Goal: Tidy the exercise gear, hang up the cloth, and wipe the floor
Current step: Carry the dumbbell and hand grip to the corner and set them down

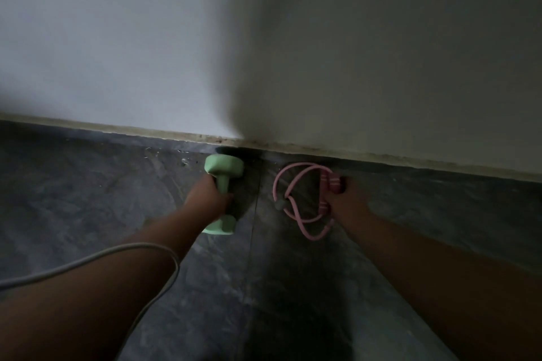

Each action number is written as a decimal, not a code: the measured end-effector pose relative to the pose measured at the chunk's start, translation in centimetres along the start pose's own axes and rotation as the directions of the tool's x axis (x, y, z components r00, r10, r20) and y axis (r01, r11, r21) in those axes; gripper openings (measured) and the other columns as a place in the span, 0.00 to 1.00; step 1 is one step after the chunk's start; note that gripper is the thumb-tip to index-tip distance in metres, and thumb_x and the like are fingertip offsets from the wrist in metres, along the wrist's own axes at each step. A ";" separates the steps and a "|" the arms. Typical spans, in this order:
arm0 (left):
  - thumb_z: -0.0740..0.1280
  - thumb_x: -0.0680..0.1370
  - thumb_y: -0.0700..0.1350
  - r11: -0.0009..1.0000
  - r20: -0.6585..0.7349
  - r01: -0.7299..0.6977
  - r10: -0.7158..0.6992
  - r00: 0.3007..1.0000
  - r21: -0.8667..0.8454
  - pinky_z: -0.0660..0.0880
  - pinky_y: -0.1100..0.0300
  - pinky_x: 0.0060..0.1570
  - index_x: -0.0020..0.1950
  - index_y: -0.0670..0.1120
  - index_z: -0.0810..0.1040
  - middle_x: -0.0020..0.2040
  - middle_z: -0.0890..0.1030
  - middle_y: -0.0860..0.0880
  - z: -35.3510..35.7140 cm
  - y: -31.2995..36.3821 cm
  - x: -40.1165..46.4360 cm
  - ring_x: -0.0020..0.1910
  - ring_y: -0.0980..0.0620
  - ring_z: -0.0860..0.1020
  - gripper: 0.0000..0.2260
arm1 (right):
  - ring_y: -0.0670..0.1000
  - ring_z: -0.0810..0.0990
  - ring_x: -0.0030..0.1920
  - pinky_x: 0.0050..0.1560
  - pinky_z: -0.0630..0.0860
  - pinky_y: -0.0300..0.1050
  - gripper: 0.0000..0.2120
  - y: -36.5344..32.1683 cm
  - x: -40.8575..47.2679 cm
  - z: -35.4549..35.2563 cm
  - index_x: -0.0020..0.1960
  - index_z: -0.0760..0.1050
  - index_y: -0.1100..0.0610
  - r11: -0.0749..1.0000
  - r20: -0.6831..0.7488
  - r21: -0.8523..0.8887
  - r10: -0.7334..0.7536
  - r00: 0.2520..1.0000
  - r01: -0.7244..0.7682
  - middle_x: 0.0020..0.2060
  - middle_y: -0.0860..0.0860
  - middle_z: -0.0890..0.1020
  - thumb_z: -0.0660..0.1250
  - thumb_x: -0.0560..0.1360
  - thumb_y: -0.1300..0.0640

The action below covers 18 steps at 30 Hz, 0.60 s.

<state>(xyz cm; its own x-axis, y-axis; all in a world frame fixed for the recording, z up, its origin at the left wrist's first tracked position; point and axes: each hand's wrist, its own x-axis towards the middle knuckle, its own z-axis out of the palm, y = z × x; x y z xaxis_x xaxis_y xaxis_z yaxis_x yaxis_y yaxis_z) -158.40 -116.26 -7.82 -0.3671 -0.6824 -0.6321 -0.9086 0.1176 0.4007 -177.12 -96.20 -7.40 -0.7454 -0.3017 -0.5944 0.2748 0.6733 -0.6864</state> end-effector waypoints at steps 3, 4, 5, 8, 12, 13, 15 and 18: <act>0.73 0.74 0.47 1.000 -0.015 0.009 -0.009 1.000 0.010 0.76 0.45 0.57 0.65 0.42 0.72 0.57 0.79 0.39 -0.3 0.4 0.2 0.56 0.39 0.77 0.22 | 0.52 0.78 0.42 0.43 0.74 0.43 0.12 0.2 0.2 -0.2 0.59 0.74 0.59 1.000 -0.036 -0.017 -0.014 0.999 0.013 0.48 0.56 0.80 0.69 0.78 0.56; 0.73 0.74 0.47 1.000 -0.020 0.009 -0.009 1.000 0.013 0.76 0.45 0.56 0.64 0.42 0.73 0.56 0.79 0.39 -0.3 0.4 0.4 0.56 0.39 0.78 0.22 | 0.51 0.77 0.40 0.40 0.74 0.39 0.12 0.3 0.3 -0.3 0.58 0.73 0.59 0.999 -0.034 -0.022 -0.025 0.999 0.024 0.46 0.54 0.80 0.69 0.78 0.56; 0.73 0.74 0.47 1.000 -0.028 0.009 -0.008 1.000 0.018 0.76 0.45 0.56 0.64 0.42 0.73 0.56 0.79 0.39 -0.3 0.5 0.4 0.55 0.39 0.78 0.21 | 0.49 0.77 0.39 0.37 0.74 0.35 0.11 0.3 0.3 -0.5 0.57 0.72 0.58 0.999 -0.028 -0.028 -0.032 0.999 0.032 0.45 0.52 0.79 0.69 0.78 0.56; 0.73 0.74 0.48 1.000 -0.036 0.003 -0.002 0.999 0.022 0.76 0.45 0.56 0.63 0.41 0.74 0.54 0.80 0.40 -0.4 0.7 0.7 0.54 0.39 0.78 0.21 | 0.50 0.76 0.47 0.49 0.71 0.40 0.13 0.5 0.8 -1.0 0.60 0.74 0.57 0.992 -0.004 -0.101 -0.076 0.997 0.076 0.47 0.50 0.77 0.70 0.78 0.56; 0.73 0.74 0.49 0.999 -0.032 -0.015 0.016 0.999 0.031 0.77 0.46 0.54 0.61 0.42 0.76 0.54 0.81 0.40 -0.6 0.8 0.9 0.53 0.40 0.79 0.20 | 0.52 0.79 0.49 0.51 0.71 0.44 0.14 0.6 0.5 -1.0 0.62 0.76 0.55 0.982 0.041 -0.160 -0.090 0.995 0.095 0.52 0.53 0.82 0.68 0.78 0.52; 0.73 0.74 0.49 0.999 -0.030 -0.013 0.014 0.999 0.030 0.76 0.46 0.54 0.61 0.41 0.76 0.54 0.81 0.40 -0.6 0.8 1.0 0.53 0.40 0.79 0.19 | 0.53 0.79 0.48 0.49 0.72 0.44 0.14 0.6 0.3 -1.0 0.62 0.76 0.54 0.979 0.049 -0.181 -0.086 0.995 0.094 0.52 0.54 0.82 0.69 0.78 0.52; 0.73 0.75 0.49 1.000 -0.028 0.020 -0.020 0.999 -0.006 0.76 0.47 0.53 0.61 0.41 0.76 0.54 0.80 0.40 -0.6 0.8 1.1 0.54 0.40 0.78 0.19 | 0.50 0.77 0.44 0.43 0.71 0.40 0.13 1.0 0.1 -1.0 0.63 0.75 0.53 0.969 0.074 -0.222 -0.091 0.993 0.106 0.50 0.53 0.81 0.68 0.78 0.56; 0.73 0.74 0.45 0.961 -0.056 0.151 -0.168 0.984 -0.232 0.75 0.50 0.47 0.61 0.38 0.75 0.52 0.79 0.39 -0.3 0.2 1.4 0.50 0.40 0.78 0.19 | 0.48 0.77 0.43 0.36 0.67 0.36 0.11 1.3 0.5 -1.0 0.61 0.74 0.54 0.952 0.089 -0.282 -0.100 0.991 0.122 0.49 0.52 0.80 0.65 0.80 0.54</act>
<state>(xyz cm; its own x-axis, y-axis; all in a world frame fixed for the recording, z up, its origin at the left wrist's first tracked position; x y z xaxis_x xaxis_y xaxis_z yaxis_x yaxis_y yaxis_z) -159.05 -117.39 -8.39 -0.1975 -0.7321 -0.6520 -0.8825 -0.1568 0.4435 -177.75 -94.79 -8.21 -0.7120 -0.4266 -0.5577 -0.0002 0.7944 -0.6075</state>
